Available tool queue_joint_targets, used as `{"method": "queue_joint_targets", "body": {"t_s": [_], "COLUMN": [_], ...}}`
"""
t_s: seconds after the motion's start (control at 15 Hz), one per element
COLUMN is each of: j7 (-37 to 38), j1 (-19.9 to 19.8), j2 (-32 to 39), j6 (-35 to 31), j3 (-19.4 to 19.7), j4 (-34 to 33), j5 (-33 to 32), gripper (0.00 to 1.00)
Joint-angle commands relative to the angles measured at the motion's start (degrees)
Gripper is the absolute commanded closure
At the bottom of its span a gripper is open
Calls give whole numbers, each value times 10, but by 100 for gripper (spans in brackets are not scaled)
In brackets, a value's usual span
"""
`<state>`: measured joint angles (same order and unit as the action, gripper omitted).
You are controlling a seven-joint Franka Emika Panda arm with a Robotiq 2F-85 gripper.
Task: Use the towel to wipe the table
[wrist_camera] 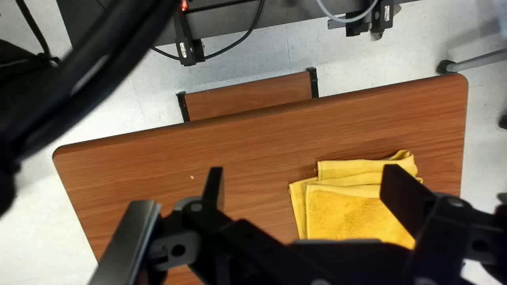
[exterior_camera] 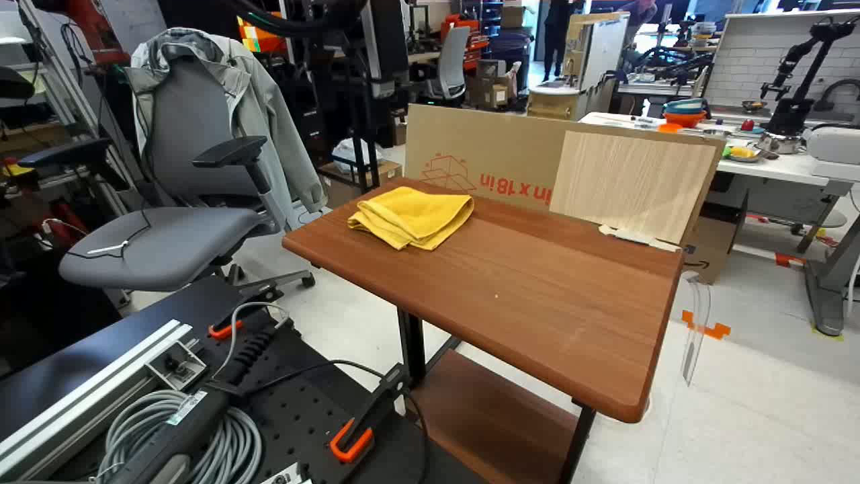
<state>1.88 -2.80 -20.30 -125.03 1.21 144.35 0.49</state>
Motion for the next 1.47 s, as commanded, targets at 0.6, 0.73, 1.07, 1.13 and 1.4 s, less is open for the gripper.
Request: {"method": "queue_joint_targets", "body": {"t_s": [0.6,0.73,1.07,1.13,1.4], "j7": [20,41,148,170,156], "j1": [6,12,8,10,14], "j2": [37,109,272,310,308], "j6": [4,-16,-77,-72,-74], "j3": [-6,-6,-5,-5,0], "j4": [-27,-68,-153,-180,-166], "j5": [6,34,85,71,71], "gripper": [0,0,0,0,0]}}
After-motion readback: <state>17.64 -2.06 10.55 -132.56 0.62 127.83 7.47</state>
